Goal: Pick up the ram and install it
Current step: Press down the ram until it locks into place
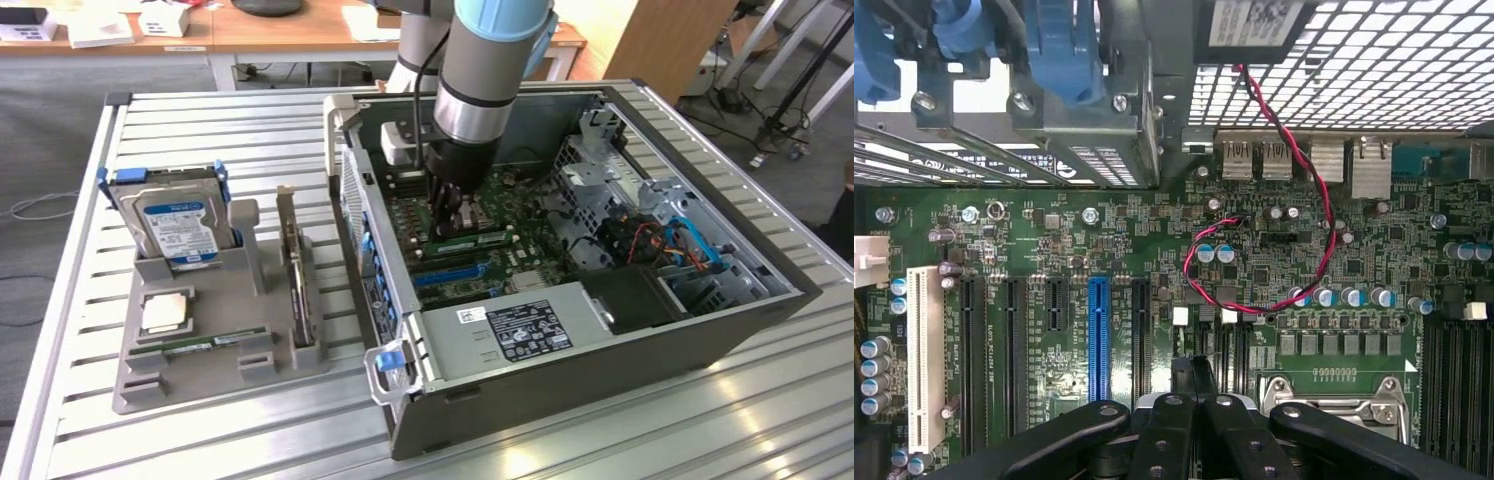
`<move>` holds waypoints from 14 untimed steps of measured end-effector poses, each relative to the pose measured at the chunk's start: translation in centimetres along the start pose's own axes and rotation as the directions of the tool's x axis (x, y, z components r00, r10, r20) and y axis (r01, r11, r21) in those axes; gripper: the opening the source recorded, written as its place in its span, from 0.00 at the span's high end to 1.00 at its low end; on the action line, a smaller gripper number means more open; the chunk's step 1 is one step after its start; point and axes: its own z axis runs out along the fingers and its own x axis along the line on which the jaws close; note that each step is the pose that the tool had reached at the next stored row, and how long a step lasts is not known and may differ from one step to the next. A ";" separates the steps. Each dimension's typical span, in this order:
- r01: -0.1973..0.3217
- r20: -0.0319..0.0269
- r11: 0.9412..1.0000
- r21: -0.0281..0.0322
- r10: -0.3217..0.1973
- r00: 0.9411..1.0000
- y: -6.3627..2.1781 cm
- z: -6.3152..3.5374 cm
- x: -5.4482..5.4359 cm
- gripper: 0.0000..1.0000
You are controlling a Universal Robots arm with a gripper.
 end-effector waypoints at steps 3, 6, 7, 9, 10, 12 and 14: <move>0.000 0.000 1.000 0.000 0.000 1.000 0.00 0.01 0.0 0.89; 0.000 0.000 1.000 0.000 0.000 1.000 -0.01 0.11 0.0 0.89; 0.000 0.000 1.000 0.000 0.000 1.000 -0.01 0.13 0.0 0.89; 0.000 0.000 1.000 0.000 0.000 1.000 -0.01 0.14 0.0 0.89; 0.000 0.000 1.000 0.000 0.000 1.000 -0.01 0.14 0.0 0.89; 0.000 0.000 1.000 0.000 0.000 1.000 -0.01 0.14 0.0 0.89; 0.000 0.000 1.000 0.000 0.000 1.000 -0.01 0.14 0.0 0.89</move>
